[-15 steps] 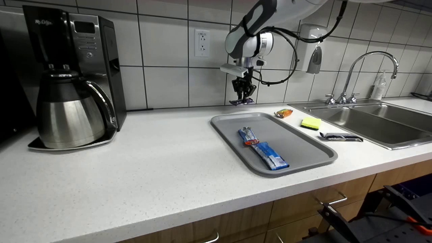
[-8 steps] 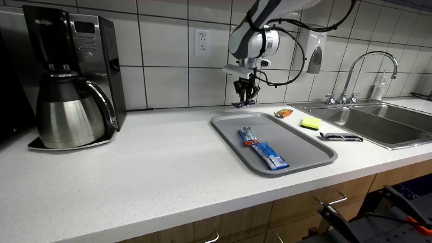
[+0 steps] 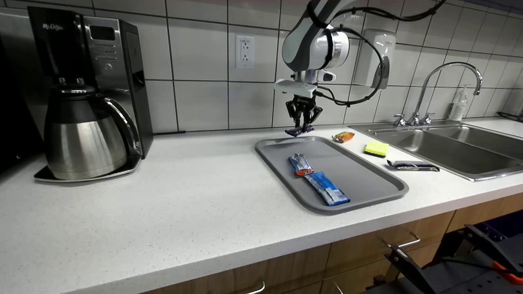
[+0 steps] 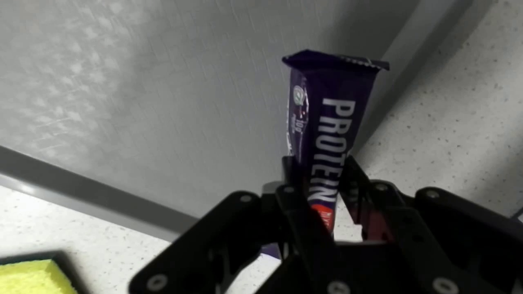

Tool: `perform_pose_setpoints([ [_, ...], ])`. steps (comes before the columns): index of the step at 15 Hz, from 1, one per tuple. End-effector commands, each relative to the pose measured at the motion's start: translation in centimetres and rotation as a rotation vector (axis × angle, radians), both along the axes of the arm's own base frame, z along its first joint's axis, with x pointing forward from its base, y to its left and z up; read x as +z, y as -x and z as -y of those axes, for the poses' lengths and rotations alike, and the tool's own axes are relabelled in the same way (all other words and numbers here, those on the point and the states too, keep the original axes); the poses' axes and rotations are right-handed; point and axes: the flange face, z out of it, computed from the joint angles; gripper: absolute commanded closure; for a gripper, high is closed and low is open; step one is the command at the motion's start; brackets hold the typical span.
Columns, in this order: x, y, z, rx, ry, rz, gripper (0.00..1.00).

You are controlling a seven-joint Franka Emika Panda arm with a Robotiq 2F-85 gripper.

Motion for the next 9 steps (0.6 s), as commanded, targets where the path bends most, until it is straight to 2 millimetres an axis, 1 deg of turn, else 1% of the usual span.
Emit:
perform_pose_setpoints([
  [1, 0.5, 3.1, -0.8, 0.049, 0.018, -0.012, 0.93],
  [5, -1.0, 4.9, -1.7, 0.073, 0.034, -0.045, 0.93],
  [9, -2.0, 5.8, -2.1, 0.075, 0.043, -0.065, 0.93],
])
